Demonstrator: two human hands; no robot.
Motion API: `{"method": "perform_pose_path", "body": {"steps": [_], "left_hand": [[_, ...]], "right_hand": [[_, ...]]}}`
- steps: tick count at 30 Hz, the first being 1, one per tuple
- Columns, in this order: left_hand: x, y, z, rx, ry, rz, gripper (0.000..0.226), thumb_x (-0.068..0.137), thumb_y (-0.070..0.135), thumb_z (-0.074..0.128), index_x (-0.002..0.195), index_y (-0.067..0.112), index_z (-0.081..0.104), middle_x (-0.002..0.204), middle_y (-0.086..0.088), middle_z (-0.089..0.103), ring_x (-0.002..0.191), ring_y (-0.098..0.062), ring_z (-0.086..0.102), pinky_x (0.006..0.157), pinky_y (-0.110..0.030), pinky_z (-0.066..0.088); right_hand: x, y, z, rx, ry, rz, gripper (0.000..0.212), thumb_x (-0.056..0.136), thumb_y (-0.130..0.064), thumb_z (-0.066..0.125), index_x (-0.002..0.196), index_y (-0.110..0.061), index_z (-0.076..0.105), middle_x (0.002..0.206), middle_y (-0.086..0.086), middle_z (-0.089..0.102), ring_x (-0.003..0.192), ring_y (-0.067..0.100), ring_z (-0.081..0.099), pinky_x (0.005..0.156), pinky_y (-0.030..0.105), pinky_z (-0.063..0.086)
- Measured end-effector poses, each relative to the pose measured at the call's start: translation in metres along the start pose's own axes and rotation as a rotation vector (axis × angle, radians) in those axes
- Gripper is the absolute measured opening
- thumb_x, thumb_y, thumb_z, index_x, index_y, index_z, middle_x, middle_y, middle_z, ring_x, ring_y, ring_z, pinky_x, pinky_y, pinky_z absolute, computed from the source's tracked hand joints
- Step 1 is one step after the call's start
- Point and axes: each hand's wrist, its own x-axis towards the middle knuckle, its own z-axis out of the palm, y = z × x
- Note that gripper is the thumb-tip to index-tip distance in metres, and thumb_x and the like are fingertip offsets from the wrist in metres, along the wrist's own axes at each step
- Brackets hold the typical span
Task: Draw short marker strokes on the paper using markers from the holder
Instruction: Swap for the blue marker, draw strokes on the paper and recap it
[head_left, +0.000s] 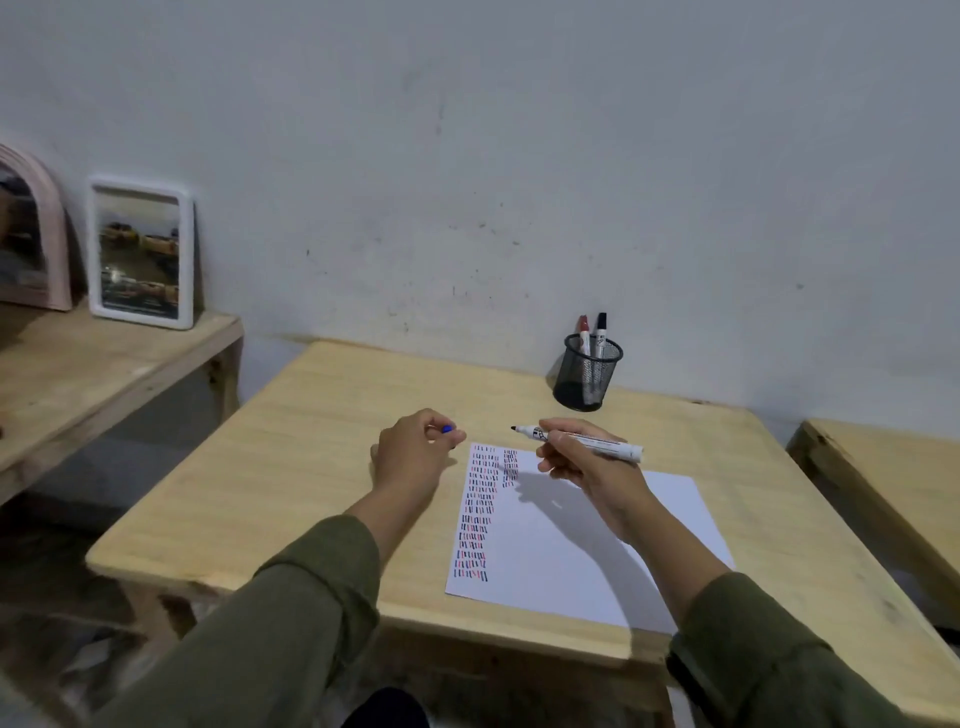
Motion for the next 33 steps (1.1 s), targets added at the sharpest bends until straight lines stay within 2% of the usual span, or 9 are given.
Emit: {"method": "perform_pose_path", "body": {"steps": [2, 5, 8, 11, 15, 20, 26, 33], "left_hand": [[-0.005, -0.007, 0.004, 0.146, 0.009, 0.035, 0.012, 0.077, 0.036, 0.070, 0.071, 0.029, 0.062, 0.071, 0.013, 0.068, 0.077, -0.010, 0.067, 0.093, -0.037, 0.043], [-0.013, -0.014, 0.006, 0.233, 0.011, 0.073, 0.009, 0.082, 0.038, 0.065, 0.081, 0.029, 0.064, 0.085, 0.009, 0.073, 0.088, -0.011, 0.064, 0.089, -0.032, 0.033], [-0.015, -0.022, 0.010, 0.297, 0.002, 0.116, 0.016, 0.084, 0.042, 0.062, 0.092, 0.028, 0.067, 0.094, 0.010, 0.071, 0.097, -0.014, 0.061, 0.087, -0.031, 0.028], [-0.012, -0.026, 0.010, 0.286, -0.001, 0.141, 0.020, 0.083, 0.044, 0.063, 0.096, 0.029, 0.066, 0.096, 0.012, 0.070, 0.102, -0.012, 0.060, 0.086, -0.030, 0.025], [-0.011, -0.033, 0.012, 0.332, -0.037, 0.180, 0.045, 0.077, 0.056, 0.064, 0.114, 0.031, 0.059, 0.108, 0.016, 0.068, 0.112, -0.009, 0.054, 0.089, -0.029, 0.023], [-0.011, -0.033, 0.014, 0.430, -0.063, 0.197, 0.072, 0.065, 0.065, 0.068, 0.126, 0.032, 0.047, 0.117, 0.015, 0.064, 0.119, -0.010, 0.048, 0.098, -0.036, 0.027], [-0.009, -0.036, 0.015, 0.416, -0.058, 0.203, 0.079, 0.061, 0.064, 0.072, 0.128, 0.032, 0.045, 0.118, 0.015, 0.064, 0.120, -0.010, 0.047, 0.096, -0.035, 0.026], [-0.007, -0.037, 0.015, 0.402, -0.049, 0.207, 0.081, 0.060, 0.064, 0.073, 0.129, 0.032, 0.045, 0.120, 0.014, 0.064, 0.119, -0.010, 0.049, 0.097, -0.035, 0.027]], "right_hand": [[-0.005, 0.010, 0.004, -0.026, 0.012, 0.016, 0.013, 0.087, -0.017, 0.063, 0.092, -0.010, 0.072, 0.075, 0.008, 0.068, 0.070, 0.022, 0.062, 0.067, 0.029, 0.049], [-0.008, 0.023, 0.007, -0.053, 0.069, 0.049, 0.017, 0.088, -0.023, 0.063, 0.089, -0.009, 0.072, 0.070, 0.008, 0.064, 0.065, 0.020, 0.058, 0.065, 0.029, 0.047], [-0.010, 0.033, 0.008, -0.043, 0.113, 0.085, 0.011, 0.086, -0.019, 0.065, 0.091, -0.012, 0.072, 0.065, 0.007, 0.059, 0.059, 0.018, 0.052, 0.058, 0.023, 0.044], [-0.009, 0.040, 0.005, -0.026, 0.161, 0.106, 0.013, 0.083, -0.011, 0.066, 0.093, -0.016, 0.073, 0.062, 0.005, 0.051, 0.055, 0.013, 0.043, 0.055, 0.020, 0.036], [-0.002, 0.042, 0.006, 0.014, 0.211, 0.127, 0.014, 0.083, -0.001, 0.062, 0.086, -0.011, 0.072, 0.055, -0.002, 0.045, 0.054, 0.011, 0.034, 0.050, 0.019, 0.030], [0.011, 0.037, 0.008, 0.008, 0.224, 0.176, 0.009, 0.089, -0.012, 0.058, 0.081, -0.011, 0.063, 0.056, -0.003, 0.033, 0.051, 0.011, 0.025, 0.044, 0.018, 0.021], [0.012, 0.045, 0.010, -0.097, 0.212, 0.127, 0.012, 0.089, -0.012, 0.058, 0.080, -0.014, 0.065, 0.060, 0.002, 0.045, 0.049, 0.008, 0.037, 0.049, 0.018, 0.031], [0.011, 0.047, 0.009, -0.162, 0.172, 0.081, 0.014, 0.088, -0.006, 0.056, 0.080, -0.011, 0.067, 0.059, 0.003, 0.048, 0.047, 0.005, 0.042, 0.048, 0.014, 0.034]]}}
